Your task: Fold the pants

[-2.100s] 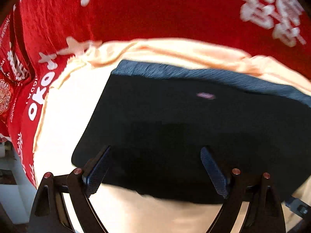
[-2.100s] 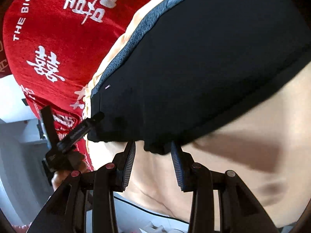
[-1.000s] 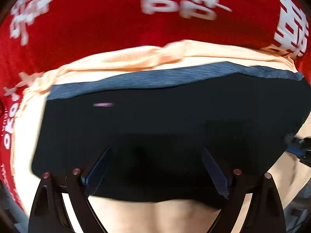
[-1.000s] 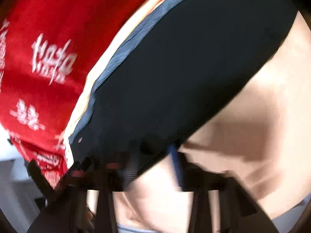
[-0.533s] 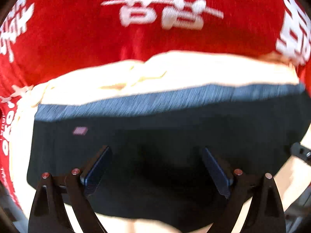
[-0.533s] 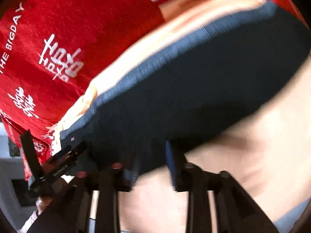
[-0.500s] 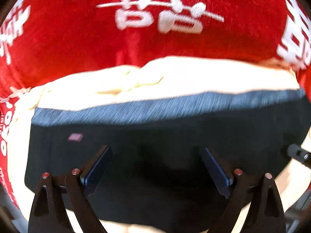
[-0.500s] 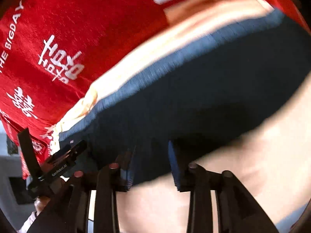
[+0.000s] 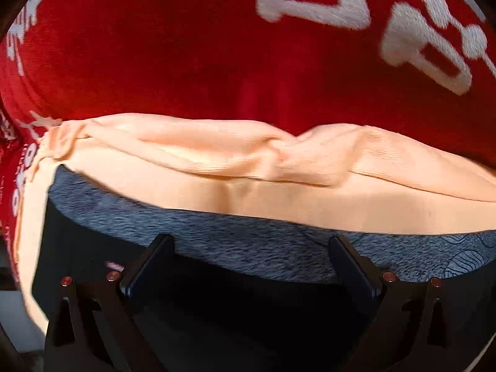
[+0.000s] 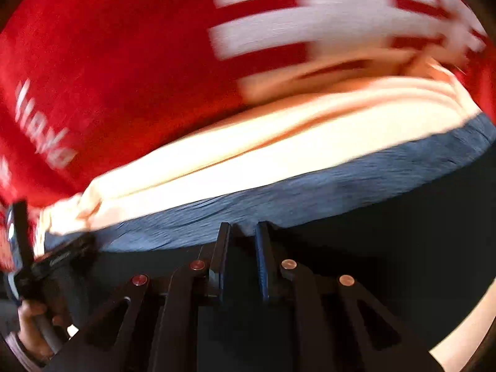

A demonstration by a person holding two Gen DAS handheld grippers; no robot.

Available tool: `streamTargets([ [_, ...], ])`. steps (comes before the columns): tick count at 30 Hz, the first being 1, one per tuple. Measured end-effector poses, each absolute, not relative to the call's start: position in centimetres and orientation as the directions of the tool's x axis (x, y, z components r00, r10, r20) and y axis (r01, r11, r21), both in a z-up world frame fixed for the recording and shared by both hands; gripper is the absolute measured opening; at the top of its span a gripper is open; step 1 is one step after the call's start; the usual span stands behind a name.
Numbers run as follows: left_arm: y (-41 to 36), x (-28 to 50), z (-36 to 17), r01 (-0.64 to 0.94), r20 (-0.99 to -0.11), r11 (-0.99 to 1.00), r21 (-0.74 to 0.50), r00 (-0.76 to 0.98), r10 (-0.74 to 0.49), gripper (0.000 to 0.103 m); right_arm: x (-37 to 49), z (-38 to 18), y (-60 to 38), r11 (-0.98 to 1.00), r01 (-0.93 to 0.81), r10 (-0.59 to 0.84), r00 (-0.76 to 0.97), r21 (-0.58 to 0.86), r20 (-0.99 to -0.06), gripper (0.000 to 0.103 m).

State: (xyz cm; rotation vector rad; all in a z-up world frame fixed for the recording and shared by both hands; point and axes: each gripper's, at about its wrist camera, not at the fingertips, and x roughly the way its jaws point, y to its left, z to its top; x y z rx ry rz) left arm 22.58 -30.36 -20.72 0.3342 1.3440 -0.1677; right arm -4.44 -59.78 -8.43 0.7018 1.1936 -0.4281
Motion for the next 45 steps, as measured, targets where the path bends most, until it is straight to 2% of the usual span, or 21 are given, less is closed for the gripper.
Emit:
streamTargets([
  [4,-31.5,20.2,-17.7,0.366,-0.973,0.926,0.091,0.229,0.005,0.102,-7.8,-6.1,-61.0,0.667,0.695,0.038,0.33,0.27,-0.943,0.03],
  [6,-32.8,18.5,-16.6,0.408,-0.975,0.911,0.061,0.222,-0.034,0.102,-9.9,-5.3,-60.4,0.662,0.702,0.038,0.317,0.262,-0.948,0.038],
  [10,-37.0,13.2,-15.0,0.508,-0.978,0.861,-0.016,0.169,-0.118,0.102,-13.1,-4.7,-59.3,0.66,0.712,0.036,0.289,0.24,-0.957,0.039],
  [15,-42.0,7.6,-16.4,0.568,-0.986,0.822,-0.043,0.109,-0.127,0.102,-14.9,-5.0,-60.4,0.685,0.703,0.006,0.258,0.192,-0.966,0.039],
  [18,-42.6,6.0,-19.5,0.574,-0.994,0.819,0.003,0.088,-0.058,0.102,-16.0,-5.1,-61.7,0.67,0.719,-0.011,0.255,0.183,-0.967,0.039],
  [24,-43.0,5.1,-19.2,0.552,-0.991,0.834,0.017,0.118,-0.058,0.102,-18.9,-6.0,-63.4,0.625,0.76,-0.007,0.235,0.179,-0.972,0.039],
  [33,-43.5,1.7,-17.7,0.532,-0.989,0.845,0.048,0.142,-0.033,0.103,-22.7,-6.9,-62.8,0.552,0.784,0.091,0.282,0.284,-0.955,0.044],
  [45,-44.4,-0.1,-17.9,0.532,-0.985,0.842,0.087,0.174,-0.008,0.103,-22.7,-7.6,-62.7,0.552,0.765,0.107,0.329,0.331,-0.938,0.05],
])
